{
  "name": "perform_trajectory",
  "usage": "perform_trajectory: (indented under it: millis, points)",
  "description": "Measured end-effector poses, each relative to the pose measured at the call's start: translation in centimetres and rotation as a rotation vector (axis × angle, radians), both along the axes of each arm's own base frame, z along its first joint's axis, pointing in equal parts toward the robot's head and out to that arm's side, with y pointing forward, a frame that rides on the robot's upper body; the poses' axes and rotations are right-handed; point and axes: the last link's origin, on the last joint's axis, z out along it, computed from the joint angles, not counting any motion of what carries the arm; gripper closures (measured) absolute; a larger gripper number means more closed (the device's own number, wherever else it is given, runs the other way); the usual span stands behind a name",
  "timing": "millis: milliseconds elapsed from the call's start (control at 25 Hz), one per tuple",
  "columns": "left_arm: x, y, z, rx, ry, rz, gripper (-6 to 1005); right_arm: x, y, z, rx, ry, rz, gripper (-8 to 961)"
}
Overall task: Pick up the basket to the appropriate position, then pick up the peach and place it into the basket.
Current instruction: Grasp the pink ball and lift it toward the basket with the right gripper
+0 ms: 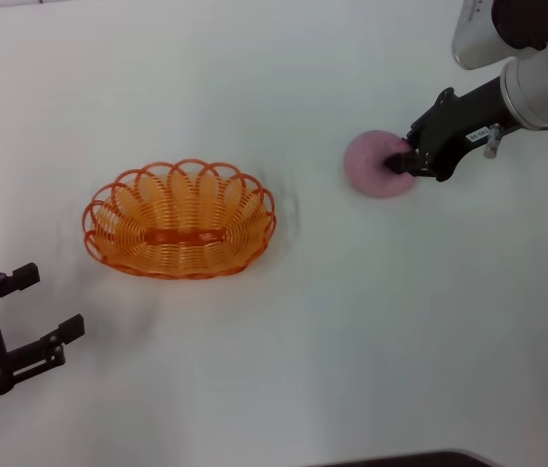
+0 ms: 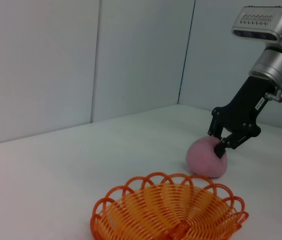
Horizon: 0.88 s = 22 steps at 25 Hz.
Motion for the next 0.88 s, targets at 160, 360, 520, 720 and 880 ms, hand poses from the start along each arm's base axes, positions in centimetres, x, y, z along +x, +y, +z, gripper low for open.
perform_trajectory:
  millis: [160, 360, 520, 720, 880]
  points:
    - [0.0, 0.0, 0.01, 0.0, 0.0, 0.0, 158, 0.02, -0.01, -0.02, 0.0, 0.0, -0.001, 777]
    - [0.02, 0.0, 0.01, 0.0, -0.001, -0.001, 158, 0.03, -0.02, -0.03, -0.001, 0.0, -0.001, 817]
    - [0.02, 0.0, 0.01, 0.0, -0.001, -0.001, 158, 0.03, -0.02, -0.03, -0.001, 0.0, 0.0, 833]
    - [0.01, -0.01, -0.01, -0.001, -0.001, -0.001, 158, 0.03, -0.01, -0.03, -0.001, 0.0, 0.001, 831]
    - [0.01, -0.02, -0.01, -0.002, 0.0, -0.001, 158, 0.01, -0.05, -0.02, -0.005, 0.0, 0.004, 825]
